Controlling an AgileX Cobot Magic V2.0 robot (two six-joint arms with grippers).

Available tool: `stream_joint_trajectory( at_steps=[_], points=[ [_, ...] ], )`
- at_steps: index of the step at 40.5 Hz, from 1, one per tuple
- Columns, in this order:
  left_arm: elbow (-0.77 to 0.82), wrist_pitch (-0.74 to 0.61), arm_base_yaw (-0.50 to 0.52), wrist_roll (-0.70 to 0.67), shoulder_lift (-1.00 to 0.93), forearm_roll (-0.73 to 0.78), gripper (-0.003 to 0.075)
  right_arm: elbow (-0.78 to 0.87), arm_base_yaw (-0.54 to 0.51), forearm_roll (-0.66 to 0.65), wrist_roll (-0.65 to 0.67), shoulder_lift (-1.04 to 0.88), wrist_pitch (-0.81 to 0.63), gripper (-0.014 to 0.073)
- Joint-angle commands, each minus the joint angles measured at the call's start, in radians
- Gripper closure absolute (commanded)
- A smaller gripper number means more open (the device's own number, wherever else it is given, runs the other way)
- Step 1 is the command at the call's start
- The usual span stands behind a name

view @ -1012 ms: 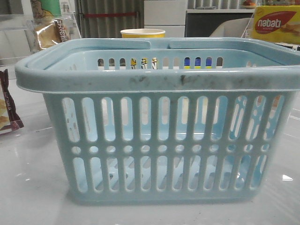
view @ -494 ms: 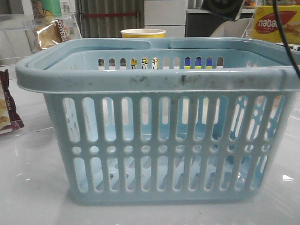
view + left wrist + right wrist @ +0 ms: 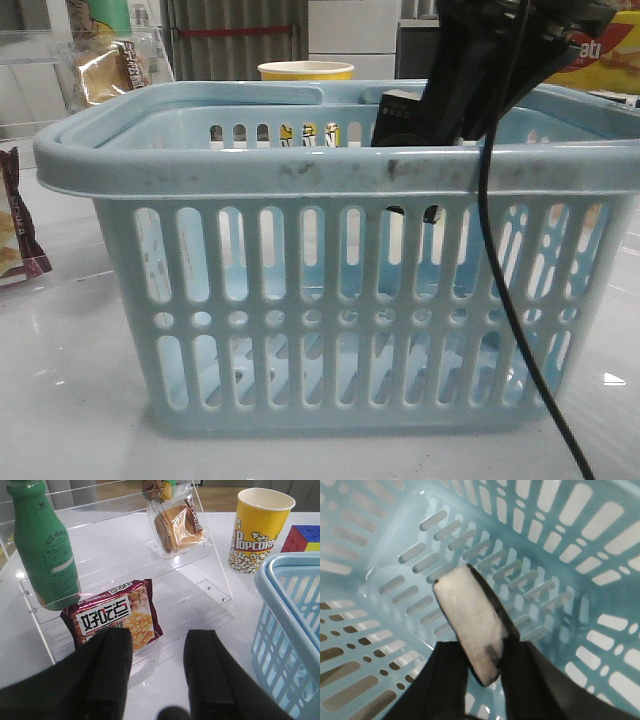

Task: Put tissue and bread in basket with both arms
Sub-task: 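Lower the tissue pack into the basket and open the right gripper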

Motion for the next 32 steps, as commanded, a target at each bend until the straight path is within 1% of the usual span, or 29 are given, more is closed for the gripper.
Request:
stream_joint_trajectory(
  at_steps=[1,4,10,18,24,32],
  points=[
    [-0.031,-0.081,-0.007,-0.005,0.011,-0.014,0.0393,-0.027,0.002,0.035,-0.009,-0.057,-0.068,0.0099],
    [-0.031,-0.081,-0.007,-0.005,0.011,-0.014,0.0393,-0.027,0.002,0.035,-0.009,-0.085,-0.082,0.0070],
    [-0.031,-0.081,-0.007,-0.005,0.011,-0.014,0.0393,-0.027,0.002,0.035,-0.012,-0.182,-0.102,0.0073],
    [-0.031,-0.081,-0.007,-0.005,0.011,-0.014,0.0393,-0.016,0.003,0.035,-0.060,-0.362,-0.096,0.0073],
    [-0.031,-0.081,-0.007,-0.005,0.011,-0.014,0.0393,0.044,0.003,0.035,-0.076,-0.521,-0.105,0.0073],
    [-0.031,-0.081,-0.007,-0.005,0.011,-0.014,0.0393,0.190,0.003,0.035,-0.076,-0.729,-0.114,0.0073]
  ],
)
